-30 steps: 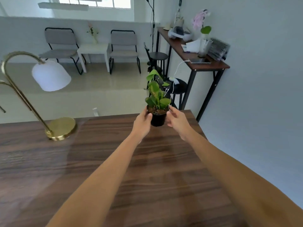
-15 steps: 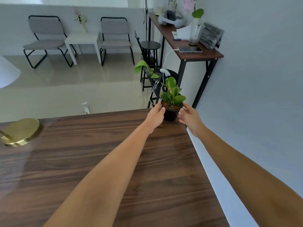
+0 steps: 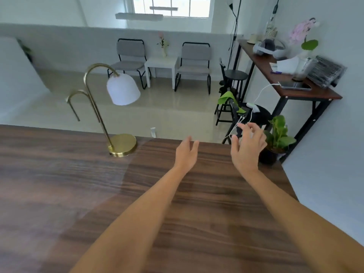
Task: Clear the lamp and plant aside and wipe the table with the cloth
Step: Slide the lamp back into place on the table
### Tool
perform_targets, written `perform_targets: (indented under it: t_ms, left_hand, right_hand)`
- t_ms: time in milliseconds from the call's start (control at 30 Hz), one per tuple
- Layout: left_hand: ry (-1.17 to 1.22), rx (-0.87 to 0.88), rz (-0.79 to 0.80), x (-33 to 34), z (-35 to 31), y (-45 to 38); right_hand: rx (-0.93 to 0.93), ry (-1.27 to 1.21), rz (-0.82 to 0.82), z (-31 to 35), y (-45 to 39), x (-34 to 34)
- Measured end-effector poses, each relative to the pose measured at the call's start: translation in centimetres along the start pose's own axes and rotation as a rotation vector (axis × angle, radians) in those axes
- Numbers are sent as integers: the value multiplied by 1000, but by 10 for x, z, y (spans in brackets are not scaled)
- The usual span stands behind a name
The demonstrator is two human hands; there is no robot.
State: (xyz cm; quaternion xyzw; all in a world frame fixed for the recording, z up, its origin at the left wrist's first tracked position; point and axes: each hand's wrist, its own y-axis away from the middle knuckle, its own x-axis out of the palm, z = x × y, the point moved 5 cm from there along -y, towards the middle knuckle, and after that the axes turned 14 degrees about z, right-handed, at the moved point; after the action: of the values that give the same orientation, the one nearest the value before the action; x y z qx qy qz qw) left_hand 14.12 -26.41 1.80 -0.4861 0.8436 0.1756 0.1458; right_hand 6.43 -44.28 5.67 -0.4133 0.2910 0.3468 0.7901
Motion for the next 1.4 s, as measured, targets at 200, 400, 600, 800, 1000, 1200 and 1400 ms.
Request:
perform_targets:
  t_ms: [200, 400, 600, 800, 1000, 1200, 1400]
  left_hand:
    - [-17, -146, -410, -144, 95, 52]
    - [-183, -215, -396, -202, 167, 66]
    - [-506, -250, -253, -195, 188, 53]
    - [-549, -275, -253, -195, 195, 52]
    - [-563, -360, -252, -211, 194, 54]
    - [-593, -270, -117, -246, 210, 56]
    - [-607, -127, -203, -243, 208, 80]
  right_hand:
    - [-196, -141, 333, 126, 9, 124]
    - [-200, -193, 732, 206, 7, 231]
    - [-255, 19, 1001, 263, -7, 297]
    - [-295, 129, 894, 262, 2, 309]
    - [-257, 174, 803, 255, 41, 277]
    - [-354, 166, 640, 259, 81, 239]
    - [-206, 113, 841, 260, 56, 265]
